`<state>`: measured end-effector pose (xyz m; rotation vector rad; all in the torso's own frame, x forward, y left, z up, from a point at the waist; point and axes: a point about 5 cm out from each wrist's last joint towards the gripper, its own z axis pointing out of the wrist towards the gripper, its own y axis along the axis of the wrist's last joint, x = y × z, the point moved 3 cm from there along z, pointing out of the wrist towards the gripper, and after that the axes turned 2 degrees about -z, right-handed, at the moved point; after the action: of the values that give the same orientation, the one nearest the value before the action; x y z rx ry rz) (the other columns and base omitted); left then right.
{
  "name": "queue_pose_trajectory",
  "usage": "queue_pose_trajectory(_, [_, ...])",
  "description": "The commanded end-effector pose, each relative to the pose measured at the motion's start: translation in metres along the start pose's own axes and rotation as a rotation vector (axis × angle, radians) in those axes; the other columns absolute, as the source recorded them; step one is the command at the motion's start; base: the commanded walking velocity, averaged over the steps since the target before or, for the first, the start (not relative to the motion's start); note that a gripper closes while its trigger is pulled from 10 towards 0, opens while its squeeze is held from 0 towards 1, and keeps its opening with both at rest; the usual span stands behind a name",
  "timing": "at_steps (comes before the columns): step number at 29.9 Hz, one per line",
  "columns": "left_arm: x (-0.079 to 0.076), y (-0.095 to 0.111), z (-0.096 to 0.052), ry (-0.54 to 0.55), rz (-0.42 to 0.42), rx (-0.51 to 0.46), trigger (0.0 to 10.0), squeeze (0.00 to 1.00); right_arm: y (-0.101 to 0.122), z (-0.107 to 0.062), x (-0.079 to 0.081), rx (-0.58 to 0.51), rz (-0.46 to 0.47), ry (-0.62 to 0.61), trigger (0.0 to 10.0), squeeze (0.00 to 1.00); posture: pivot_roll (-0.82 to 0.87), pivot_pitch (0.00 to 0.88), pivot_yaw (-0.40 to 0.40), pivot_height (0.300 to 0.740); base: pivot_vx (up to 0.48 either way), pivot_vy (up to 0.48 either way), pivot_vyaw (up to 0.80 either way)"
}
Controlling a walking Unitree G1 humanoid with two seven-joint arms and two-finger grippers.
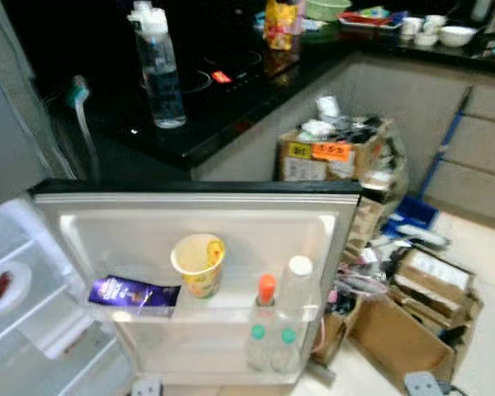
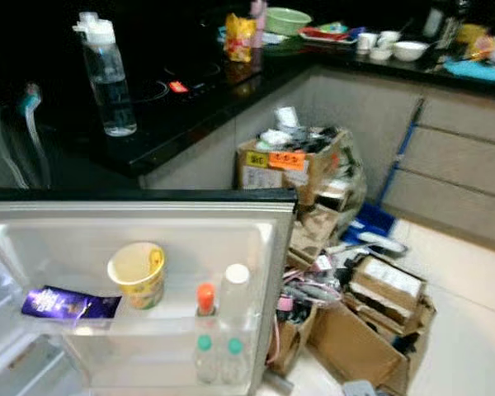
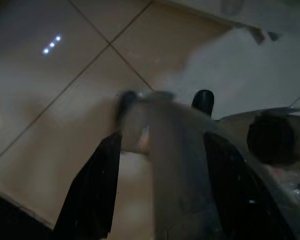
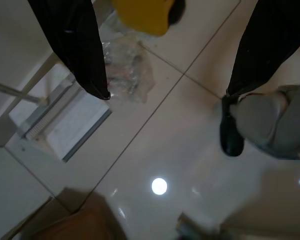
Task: Restocking fridge
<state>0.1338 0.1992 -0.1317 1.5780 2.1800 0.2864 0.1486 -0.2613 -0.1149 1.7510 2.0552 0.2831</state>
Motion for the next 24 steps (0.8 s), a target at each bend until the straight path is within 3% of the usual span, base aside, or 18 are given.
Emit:
queue_pose_trajectory(1, [0.001, 0.003, 0.0, -0.001, 0.014, -0.007, 10.0, 0.0, -0.001, 0.001, 0.005, 0.004, -0.008, 0.017, 10.0, 0.0, -0.05, 0.0, -0.032, 0.74, 0.0, -0.405, 0.0])
queue_pose_trajectory(9, [-0.005, 0.001, 0.001, -0.021, 0.025, 0.0, 10.0, 0.0, -0.003, 0.001, 0.012, 0.0, -0.01, 0.054, 10.0, 0.0, -0.06, 0.0, -0.035, 0.74, 0.0, -0.405, 0.0])
queue_pose_trajectory(12, [-0.006, -0.003, 0.001, -0.021, 0.005, 0.009, 10.0, 0.0, -0.003, 0.0, 0.017, -0.002, -0.026, 0.092, 10.0, 0.0, -0.06, 0.0, -0.036, 0.74, 0.0, -0.34, 0.76])
queue_pose_trajectory(24, [-0.011, -0.004, 0.002, -0.037, 0.003, 0.01, 10.0, 0.0, -0.003, 0.0, 0.019, -0.009, -0.024, 0.12, 10.0, 0.0, -0.08, 0.0, -0.029, 0.74, 0.0, 0.0, 0.76])
